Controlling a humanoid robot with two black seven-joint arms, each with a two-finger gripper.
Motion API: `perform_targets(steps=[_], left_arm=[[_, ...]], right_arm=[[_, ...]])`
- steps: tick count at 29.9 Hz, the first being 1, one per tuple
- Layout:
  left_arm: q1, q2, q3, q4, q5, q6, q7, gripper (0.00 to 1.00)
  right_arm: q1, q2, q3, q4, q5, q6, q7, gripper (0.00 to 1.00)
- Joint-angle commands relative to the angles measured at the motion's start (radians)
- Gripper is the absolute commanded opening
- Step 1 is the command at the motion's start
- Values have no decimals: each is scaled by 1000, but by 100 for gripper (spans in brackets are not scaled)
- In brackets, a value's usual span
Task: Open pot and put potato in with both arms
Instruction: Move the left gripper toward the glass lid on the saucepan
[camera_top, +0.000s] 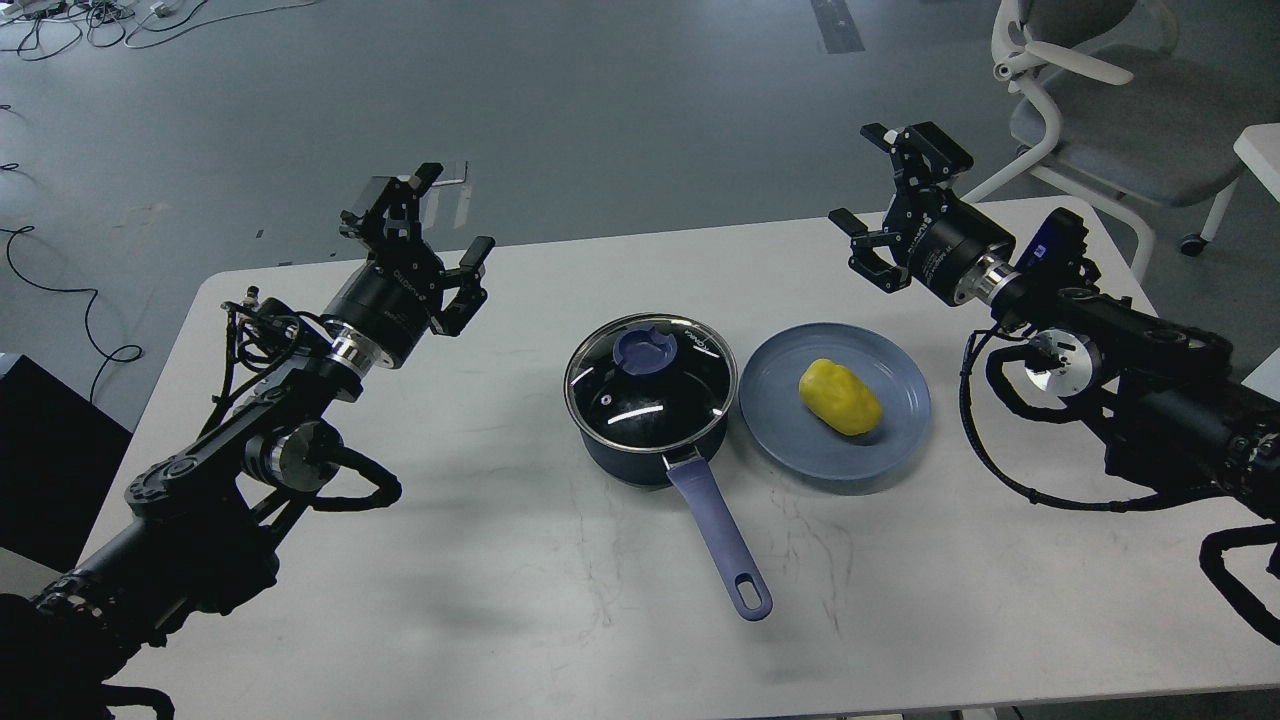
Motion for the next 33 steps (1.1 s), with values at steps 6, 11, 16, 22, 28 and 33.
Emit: perform_targets(steps=[6, 11, 16, 22, 28, 33], left_arm=[[2, 14, 2, -24, -1, -2, 1, 98], [-13, 49, -1, -9, -7, -28, 0, 98], [-33, 74, 2, 18, -6, -85, 4, 98], [-33, 80, 2, 9, -1, -50, 0, 98], [-50, 81, 1, -15, 9, -50, 0, 98], [-102, 137, 13, -124, 133, 5, 0, 98]], right_arm=[[1, 2, -10, -47, 1, 0, 0, 100], [8, 5, -10, -73, 2, 0, 0, 100], [8, 7, -10, -73, 4, 0, 0, 100], [-7, 5, -13, -75, 2, 0, 0, 100], [-16, 5, -13, -75, 2, 0, 0, 100], [-15, 5, -13, -75, 2, 0, 0, 100]])
